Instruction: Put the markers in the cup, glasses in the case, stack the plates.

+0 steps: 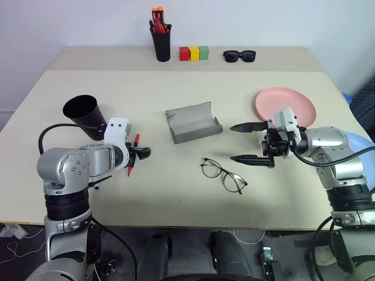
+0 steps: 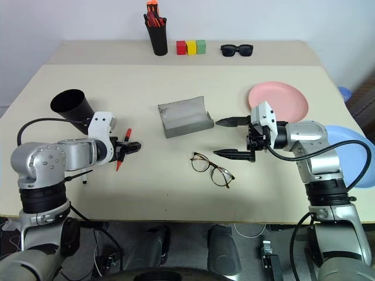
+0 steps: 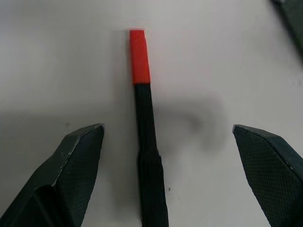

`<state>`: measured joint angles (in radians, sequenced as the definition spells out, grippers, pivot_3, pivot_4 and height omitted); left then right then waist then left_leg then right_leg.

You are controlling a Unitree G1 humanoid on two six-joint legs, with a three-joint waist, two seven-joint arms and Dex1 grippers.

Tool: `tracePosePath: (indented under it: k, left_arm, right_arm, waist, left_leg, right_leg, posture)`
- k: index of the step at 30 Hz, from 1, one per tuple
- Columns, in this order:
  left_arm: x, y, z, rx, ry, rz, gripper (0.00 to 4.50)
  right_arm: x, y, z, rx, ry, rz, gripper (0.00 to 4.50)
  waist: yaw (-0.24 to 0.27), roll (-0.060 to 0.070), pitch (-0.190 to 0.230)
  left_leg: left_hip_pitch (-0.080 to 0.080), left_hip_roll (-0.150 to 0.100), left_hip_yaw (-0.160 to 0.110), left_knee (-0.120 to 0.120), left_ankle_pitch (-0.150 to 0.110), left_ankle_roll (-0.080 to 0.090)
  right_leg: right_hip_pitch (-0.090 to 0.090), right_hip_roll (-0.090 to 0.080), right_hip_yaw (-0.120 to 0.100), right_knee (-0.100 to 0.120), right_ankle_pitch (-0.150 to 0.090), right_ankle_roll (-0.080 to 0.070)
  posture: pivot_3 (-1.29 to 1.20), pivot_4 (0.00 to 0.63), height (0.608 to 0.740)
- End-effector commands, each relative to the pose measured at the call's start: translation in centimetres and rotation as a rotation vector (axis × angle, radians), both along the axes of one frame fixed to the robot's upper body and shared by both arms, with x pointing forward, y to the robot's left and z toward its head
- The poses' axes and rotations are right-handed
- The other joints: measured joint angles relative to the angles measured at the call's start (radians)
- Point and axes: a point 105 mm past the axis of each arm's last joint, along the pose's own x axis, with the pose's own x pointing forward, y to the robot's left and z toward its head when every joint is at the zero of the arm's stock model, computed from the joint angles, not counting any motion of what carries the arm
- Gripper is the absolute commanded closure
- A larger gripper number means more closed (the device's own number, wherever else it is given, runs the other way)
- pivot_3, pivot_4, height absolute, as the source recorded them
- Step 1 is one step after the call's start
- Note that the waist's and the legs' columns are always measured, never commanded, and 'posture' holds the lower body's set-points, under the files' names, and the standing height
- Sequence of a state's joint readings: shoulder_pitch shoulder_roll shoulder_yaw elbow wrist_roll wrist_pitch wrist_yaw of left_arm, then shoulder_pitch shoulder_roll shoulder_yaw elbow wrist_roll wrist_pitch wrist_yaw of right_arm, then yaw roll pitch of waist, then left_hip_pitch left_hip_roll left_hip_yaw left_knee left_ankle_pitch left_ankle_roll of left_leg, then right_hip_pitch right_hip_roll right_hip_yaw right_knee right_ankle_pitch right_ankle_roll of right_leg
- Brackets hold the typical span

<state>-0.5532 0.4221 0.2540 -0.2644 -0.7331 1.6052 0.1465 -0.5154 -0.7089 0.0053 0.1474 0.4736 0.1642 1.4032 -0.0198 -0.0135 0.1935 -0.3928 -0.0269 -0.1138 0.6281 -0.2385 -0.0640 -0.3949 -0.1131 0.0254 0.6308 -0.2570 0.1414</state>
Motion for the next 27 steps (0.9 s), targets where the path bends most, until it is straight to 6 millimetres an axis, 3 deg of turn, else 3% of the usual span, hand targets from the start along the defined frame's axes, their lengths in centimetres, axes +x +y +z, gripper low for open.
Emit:
tracePosePath:
  k: [1, 6, 10, 15, 20, 22, 25, 27]
  left_arm:
    - [-0.4, 0.7, -0.5, 0.001, 0.029, 0.019, 1.84]
    - [-0.6, 0.3, -0.5, -0.028, 0.029, 0.014, 4.47]
    - [-0.7, -0.7, 0.5, -0.064, -0.011, -0.034, 4.47]
    - [-1.7, -3.8, 4.0, -0.118, -0.163, -0.204, 4.47]
    - [-1.5, -4.6, 9.4, 0.059, -0.556, -0.255, 4.47]
    - [-1.1, -4.2, 11.0, 0.113, -0.708, -0.207, 4.47]
    - [-0.7, -1.7, 14.9, 0.333, -1.076, -0.027, 4.47]
    - [-0.8, -0.4, 15.7, 0.435, -1.194, 0.052, 4.47]
  right_arm:
    - [0.1, -0.4, 0.9, 0.003, -0.05, -0.004, 0.03]
    - [0.2, -0.3, 0.7, 0.005, -0.051, -0.004, 0.03]
    - [0.4, -0.3, 0.6, 0.006, -0.054, -0.004, 0.03]
    - [0.6, -0.7, 0.5, 0.007, -0.057, -0.009, 0.03]
    - [1.0, -0.9, 0.3, 0.022, -0.061, -0.022, 0.03]
    - [1.2, -0.9, 0.2, 0.032, -0.065, -0.027, 0.03]
    - [2.1, -0.7, 0.1, 0.068, -0.089, -0.053, 0.03]
    - [2.7, -0.5, 0.0, 0.083, -0.097, -0.067, 0.03]
  waist:
    - [0.001, 0.0, 0.0]
    - [0.004, 0.0, 0.0]
    - [0.006, 0.0, 0.0]
    - [0.004, -0.001, 0.0]
    - [0.002, -0.001, 0.001]
    - [0.003, -0.001, 0.001]
    - [0.002, -0.001, 0.001]
    - [0.005, -0.001, 0.001]
  left_leg:
    - [0.0, 0.0, 0.0, 0.0, 0.0, 0.0]
    - [0.0, 0.0, 0.0, 0.0, 0.0, 0.0]
    - [0.0, 0.0, 0.0, 0.001, 0.0, 0.0]
    - [0.0, 0.0, 0.0, 0.0, 0.0, -0.001]
    - [0.0, 0.0, 0.0, -0.001, 0.001, -0.003]
    - [0.0, 0.0, 0.0, -0.001, 0.002, -0.005]
    - [0.0, 0.0, 0.001, -0.001, 0.003, -0.005]
    - [0.0, 0.0, 0.001, -0.002, 0.003, -0.005]
  right_leg:
    - [0.0, 0.0, 0.0, 0.0, 0.0, 0.0]
    - [0.001, 0.0, 0.0, 0.0, 0.0, 0.0]
    - [0.001, 0.0, 0.0, -0.001, 0.0, 0.0]
    - [0.001, 0.0, 0.0, 0.0, 0.0, 0.0]
    - [0.0, 0.0, 0.0, -0.001, 0.0, 0.0]
    - [0.0, 0.0, 0.0, -0.002, 0.0, 0.0]
    - [0.001, 0.0, 0.001, -0.003, 0.0, -0.001]
    - [0.001, 0.0, 0.001, -0.003, 0.0, -0.001]
  posture:
    - [0.0, 0.15, 0.74]
    - [0.0, 0.15, 0.74]
    - [0.0, 0.15, 0.74]
    - [0.0, 0.15, 0.74]
    - [0.0, 0.15, 0.74]
    - [0.0, 0.15, 0.74]
    - [0.0, 0.15, 0.74]
    - [0.0, 0.15, 0.74]
